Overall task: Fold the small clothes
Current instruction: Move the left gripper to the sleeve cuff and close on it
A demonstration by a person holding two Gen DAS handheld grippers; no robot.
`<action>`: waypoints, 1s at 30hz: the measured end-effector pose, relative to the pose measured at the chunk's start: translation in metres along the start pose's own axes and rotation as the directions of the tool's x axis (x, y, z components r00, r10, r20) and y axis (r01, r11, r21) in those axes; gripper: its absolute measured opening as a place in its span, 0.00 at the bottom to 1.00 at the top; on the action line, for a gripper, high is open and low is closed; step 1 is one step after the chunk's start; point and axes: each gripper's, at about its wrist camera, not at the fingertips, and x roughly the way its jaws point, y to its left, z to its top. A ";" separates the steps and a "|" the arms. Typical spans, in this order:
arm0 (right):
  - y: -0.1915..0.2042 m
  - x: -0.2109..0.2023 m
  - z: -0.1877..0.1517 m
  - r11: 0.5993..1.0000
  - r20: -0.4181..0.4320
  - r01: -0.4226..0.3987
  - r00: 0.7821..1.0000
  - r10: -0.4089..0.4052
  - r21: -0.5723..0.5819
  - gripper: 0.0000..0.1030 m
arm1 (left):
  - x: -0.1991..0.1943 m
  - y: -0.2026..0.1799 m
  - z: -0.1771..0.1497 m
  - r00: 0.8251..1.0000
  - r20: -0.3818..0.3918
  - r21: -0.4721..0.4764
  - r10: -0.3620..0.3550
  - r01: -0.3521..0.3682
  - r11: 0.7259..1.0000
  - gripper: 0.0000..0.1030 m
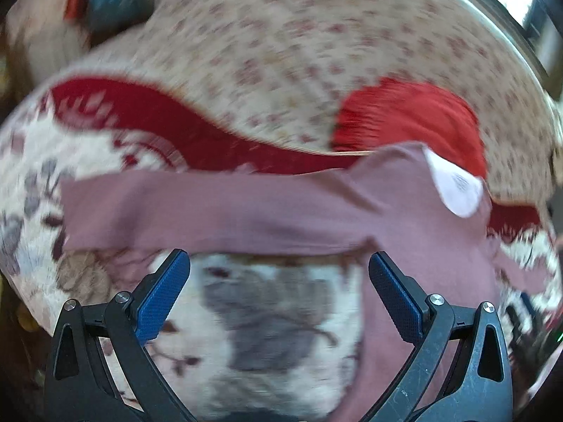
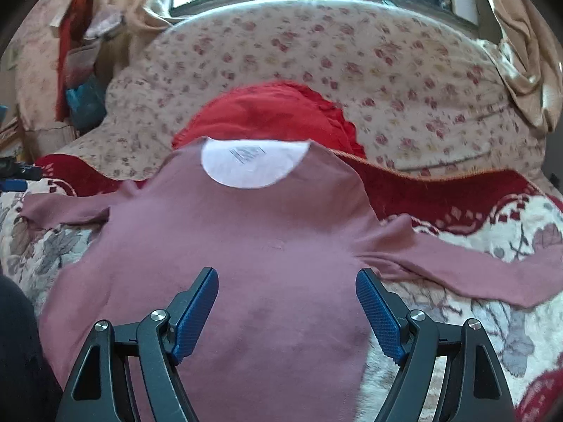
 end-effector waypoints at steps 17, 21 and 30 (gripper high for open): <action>0.012 0.003 -0.007 0.998 -0.021 0.018 1.000 -0.019 -0.052 0.77 | 0.024 0.189 -0.006 0.943 0.198 -0.515 -0.267 0.332 0.790 0.99; 0.011 0.004 -0.008 0.999 -0.027 0.020 0.999 -0.022 -0.047 0.77 | 0.027 0.200 0.000 0.929 0.253 -0.505 -0.270 0.365 0.783 0.90; 0.014 0.008 -0.008 0.998 -0.038 0.014 0.999 -0.017 -0.062 0.77 | 0.038 0.208 0.007 0.965 0.200 -0.473 -0.171 0.249 0.845 0.20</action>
